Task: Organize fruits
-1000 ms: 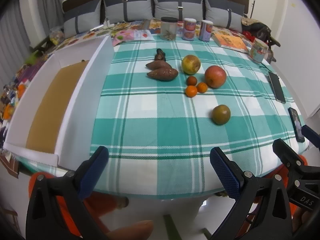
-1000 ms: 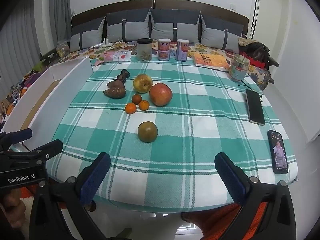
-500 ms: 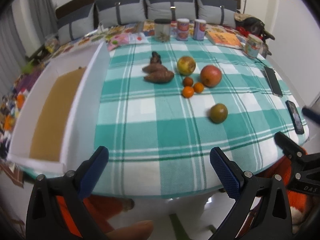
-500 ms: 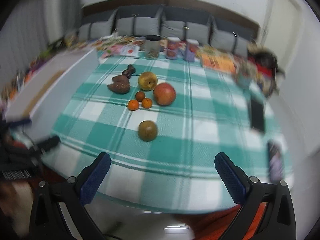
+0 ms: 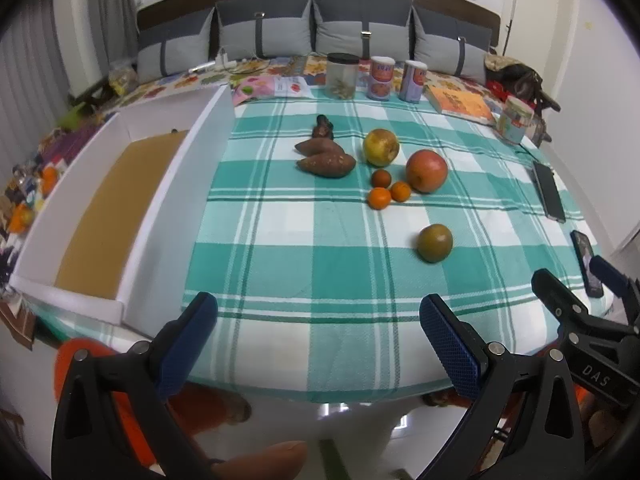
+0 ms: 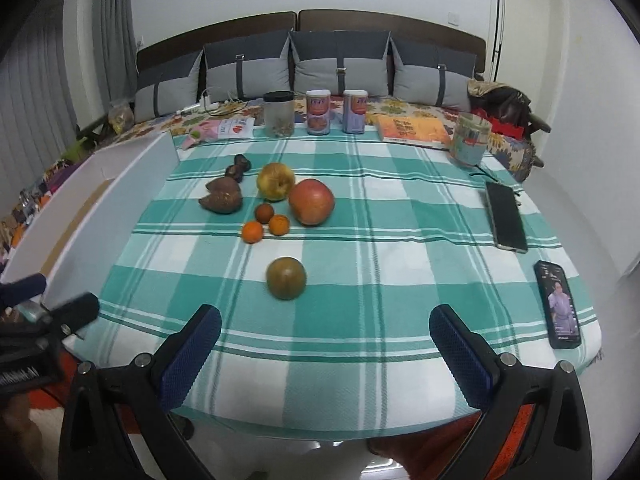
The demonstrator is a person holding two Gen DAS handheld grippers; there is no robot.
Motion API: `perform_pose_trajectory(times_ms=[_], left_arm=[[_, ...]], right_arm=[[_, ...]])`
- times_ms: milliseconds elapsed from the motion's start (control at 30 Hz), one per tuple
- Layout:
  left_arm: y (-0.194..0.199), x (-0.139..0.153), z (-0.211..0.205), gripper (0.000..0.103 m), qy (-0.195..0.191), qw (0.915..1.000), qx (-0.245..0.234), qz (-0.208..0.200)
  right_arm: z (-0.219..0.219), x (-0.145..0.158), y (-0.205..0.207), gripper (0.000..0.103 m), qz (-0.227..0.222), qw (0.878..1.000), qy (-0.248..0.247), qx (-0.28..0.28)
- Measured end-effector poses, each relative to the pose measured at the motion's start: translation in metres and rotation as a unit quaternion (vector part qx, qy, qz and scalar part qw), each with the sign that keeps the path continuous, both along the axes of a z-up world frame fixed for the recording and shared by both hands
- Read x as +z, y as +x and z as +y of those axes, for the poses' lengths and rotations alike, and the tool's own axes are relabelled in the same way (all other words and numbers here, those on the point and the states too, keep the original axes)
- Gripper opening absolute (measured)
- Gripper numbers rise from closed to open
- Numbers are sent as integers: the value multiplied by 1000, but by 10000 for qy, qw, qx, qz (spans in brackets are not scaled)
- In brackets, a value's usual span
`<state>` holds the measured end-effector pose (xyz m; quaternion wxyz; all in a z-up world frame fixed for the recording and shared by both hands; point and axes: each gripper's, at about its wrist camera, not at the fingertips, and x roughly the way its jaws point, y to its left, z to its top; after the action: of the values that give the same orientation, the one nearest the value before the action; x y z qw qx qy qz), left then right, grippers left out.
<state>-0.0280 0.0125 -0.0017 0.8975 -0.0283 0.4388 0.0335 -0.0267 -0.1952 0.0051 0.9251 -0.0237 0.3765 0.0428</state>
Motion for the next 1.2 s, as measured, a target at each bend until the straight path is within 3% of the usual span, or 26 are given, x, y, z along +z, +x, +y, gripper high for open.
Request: perform_pose_trajectory(times_ms=[333,1200], left_arm=[[0,-6,-6,102,177,9998,54,76],[2,-13,4,102,46,9996,194,205]], right_arm=[[4,-3,-4,103,-58,9999,76,92],[10,-10,-3,103,28,9999,-13,168]])
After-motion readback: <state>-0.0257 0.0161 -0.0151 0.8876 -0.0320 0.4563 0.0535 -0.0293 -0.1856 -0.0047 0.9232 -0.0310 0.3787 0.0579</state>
